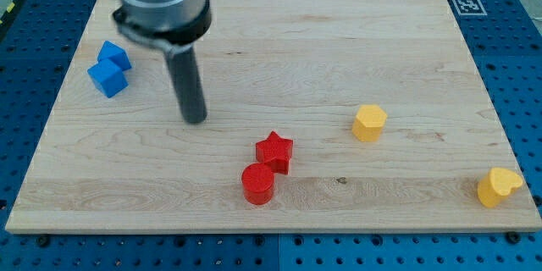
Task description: Push red circle towards centre
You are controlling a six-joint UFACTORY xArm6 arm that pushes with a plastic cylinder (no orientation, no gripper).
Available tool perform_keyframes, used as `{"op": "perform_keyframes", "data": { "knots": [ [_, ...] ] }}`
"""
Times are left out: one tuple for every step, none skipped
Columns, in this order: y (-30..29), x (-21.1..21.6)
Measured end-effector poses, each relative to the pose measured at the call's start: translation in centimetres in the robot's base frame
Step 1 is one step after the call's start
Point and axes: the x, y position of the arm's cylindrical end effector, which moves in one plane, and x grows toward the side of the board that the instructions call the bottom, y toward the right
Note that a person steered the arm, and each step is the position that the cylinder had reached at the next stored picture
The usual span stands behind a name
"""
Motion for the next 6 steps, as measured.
{"op": "perform_keyframes", "data": {
  "knots": [
    [-0.4,6.5],
    [1.2,9.3],
    [4.6,9.5],
    [8.4,9.8],
    [11.8,10.4],
    [12.8,10.4]
  ]
}}
